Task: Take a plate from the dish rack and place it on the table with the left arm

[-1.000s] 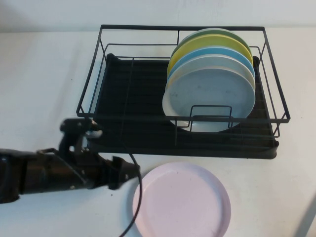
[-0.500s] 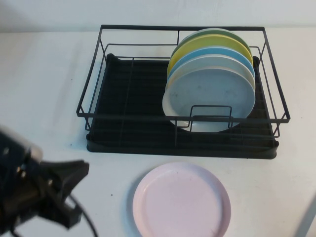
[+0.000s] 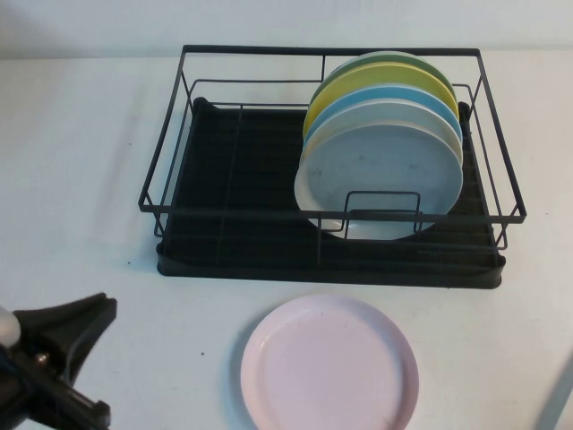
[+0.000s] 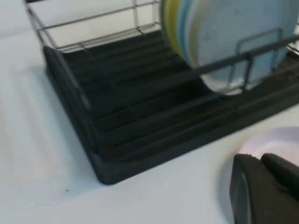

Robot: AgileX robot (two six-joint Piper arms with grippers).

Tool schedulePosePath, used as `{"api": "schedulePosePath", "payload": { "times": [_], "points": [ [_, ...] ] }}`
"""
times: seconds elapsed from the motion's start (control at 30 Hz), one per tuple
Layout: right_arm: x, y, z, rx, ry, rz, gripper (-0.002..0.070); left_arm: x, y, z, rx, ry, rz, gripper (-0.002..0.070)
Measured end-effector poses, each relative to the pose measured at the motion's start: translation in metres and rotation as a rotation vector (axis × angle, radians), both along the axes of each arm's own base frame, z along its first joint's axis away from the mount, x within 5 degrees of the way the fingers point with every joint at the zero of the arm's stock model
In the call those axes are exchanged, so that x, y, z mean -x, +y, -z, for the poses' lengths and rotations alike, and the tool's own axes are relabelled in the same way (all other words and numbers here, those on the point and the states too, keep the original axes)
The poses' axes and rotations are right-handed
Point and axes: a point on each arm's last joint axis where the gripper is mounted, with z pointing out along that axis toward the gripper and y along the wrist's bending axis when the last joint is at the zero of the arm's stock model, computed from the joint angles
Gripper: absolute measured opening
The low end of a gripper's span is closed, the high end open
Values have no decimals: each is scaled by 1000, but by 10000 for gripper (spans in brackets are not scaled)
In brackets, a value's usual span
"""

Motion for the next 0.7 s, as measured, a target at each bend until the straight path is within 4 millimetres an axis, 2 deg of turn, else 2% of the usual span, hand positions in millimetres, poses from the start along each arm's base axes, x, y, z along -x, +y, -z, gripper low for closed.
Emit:
{"api": "schedulePosePath", "payload": {
  "times": [0.17, 0.37, 0.53, 0.7],
  "points": [
    [0, 0, 0, 0, 0, 0, -18, 2, 7, 11, 47, 16, -95, -1],
    [0, 0, 0, 0, 0, 0, -18, 17, 16, 29, 96, 7, -151, -1],
    [0, 0, 0, 0, 0, 0, -18, 30, 22, 25, 113, -111, -171, -1],
    [0, 0, 0, 0, 0, 0, -18, 41, 27, 24, 9, -206, -160, -1]
  ]
}}
